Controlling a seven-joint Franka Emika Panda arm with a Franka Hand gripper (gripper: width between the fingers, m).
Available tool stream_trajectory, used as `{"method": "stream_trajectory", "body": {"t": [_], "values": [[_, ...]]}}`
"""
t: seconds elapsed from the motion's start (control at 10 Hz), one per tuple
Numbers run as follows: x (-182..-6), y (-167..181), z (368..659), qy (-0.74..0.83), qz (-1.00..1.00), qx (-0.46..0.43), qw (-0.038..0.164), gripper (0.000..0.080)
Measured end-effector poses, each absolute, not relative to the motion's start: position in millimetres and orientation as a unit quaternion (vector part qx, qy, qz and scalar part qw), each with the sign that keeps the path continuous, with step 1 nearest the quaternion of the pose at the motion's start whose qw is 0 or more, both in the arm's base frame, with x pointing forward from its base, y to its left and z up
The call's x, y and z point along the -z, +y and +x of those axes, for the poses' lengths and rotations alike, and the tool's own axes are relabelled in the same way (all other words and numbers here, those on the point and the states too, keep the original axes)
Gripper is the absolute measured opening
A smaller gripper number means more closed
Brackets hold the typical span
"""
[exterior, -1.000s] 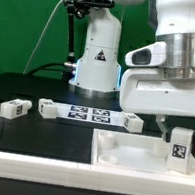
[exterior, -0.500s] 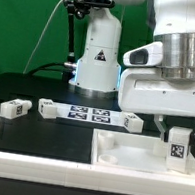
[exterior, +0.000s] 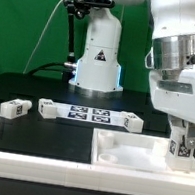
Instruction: Assemble one leg
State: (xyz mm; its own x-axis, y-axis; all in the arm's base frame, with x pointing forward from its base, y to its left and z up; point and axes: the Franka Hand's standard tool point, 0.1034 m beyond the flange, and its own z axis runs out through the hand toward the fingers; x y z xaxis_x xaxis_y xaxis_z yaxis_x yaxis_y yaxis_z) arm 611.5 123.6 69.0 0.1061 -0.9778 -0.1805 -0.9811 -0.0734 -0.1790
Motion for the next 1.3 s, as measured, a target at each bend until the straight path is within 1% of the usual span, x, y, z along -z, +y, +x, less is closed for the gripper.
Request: {"method": "stream_trajectory", "body": {"t": [0.3,0.5,0.6,0.8,0.9,1.0,1.1,1.3], "values": [[-68.3,126,610,0.804,-0.579,-0.037,0.126,0.0295],[-68.8,126,611,0.858,-0.495,-0.054,0.127,0.0295],[-68.4,125,611,0.87,-0.473,-0.056,0.125,0.0295],[-68.8,125,611,0.843,-0.52,-0.049,0.128,0.0302],[-70.8,122,613,0.821,-0.555,-0.042,0.132,0.0476],[-70.2,117,613,0.785,-0.605,-0.034,0.133,0.061],[-69.5,115,611,0.73,-0.67,-0.026,0.129,0.0637],[-69.4,117,608,0.614,-0.781,-0.021,0.11,0.0647]]}}
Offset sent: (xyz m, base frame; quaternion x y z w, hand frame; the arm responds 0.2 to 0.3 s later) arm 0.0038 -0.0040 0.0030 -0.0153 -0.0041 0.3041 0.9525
